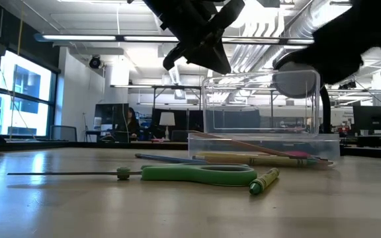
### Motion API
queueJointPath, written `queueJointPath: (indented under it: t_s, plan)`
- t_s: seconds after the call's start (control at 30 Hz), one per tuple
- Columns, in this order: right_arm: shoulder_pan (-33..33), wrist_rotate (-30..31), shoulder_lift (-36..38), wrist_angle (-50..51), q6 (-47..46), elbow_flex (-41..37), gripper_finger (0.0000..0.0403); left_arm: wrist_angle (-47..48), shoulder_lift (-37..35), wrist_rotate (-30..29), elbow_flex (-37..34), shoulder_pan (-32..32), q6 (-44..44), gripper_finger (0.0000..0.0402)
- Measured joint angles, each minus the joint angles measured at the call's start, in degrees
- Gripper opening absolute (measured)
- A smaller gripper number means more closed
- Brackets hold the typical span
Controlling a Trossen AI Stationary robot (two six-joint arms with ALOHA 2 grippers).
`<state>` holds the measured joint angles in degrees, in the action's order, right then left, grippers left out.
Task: Pick & place school supplies into a supply box
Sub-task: Adjust the supply box
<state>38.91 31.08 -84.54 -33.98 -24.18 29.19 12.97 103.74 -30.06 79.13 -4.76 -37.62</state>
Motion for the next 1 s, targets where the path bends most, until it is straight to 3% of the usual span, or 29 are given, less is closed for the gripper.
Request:
queueJointPath:
  t_s: [0.27, 0.37, 0.5, 0.63, 0.87, 1.0]
  plan:
    - [0.12, 0.52, -14.37, -3.44, -6.73, 3.87, 0.0140, 0.36, -0.28, 0.77, 0.06, -0.08, -1.01, 0.0067]
    - [0.10, 1.16, -19.58, 2.56, -5.36, 9.26, 0.0140, 0.63, -0.94, 4.42, 1.59, -0.72, 1.08, 0.0067]
    - [-1.45, 7.42, -24.79, 14.32, -6.69, 16.12, 0.0140, 1.29, -1.58, 5.27, 4.06, -1.82, 3.17, 0.0067]
    - [-3.27, 11.46, -26.11, 20.91, -13.14, 19.38, 0.0140, 8.91, -2.26, 5.35, 7.69, -2.96, 4.58, 0.0067]
    - [-5.09, 11.99, -26.09, 22.19, -10.20, 19.16, 0.0140, 23.63, -3.22, 4.71, 12.65, -8.58, 3.51, 0.0067]
    - [-7.52, 11.91, -26.04, 22.22, -9.77, 17.32, 0.0140, 28.69, -3.43, 2.54, 13.71, -12.80, -2.61, 0.0067]
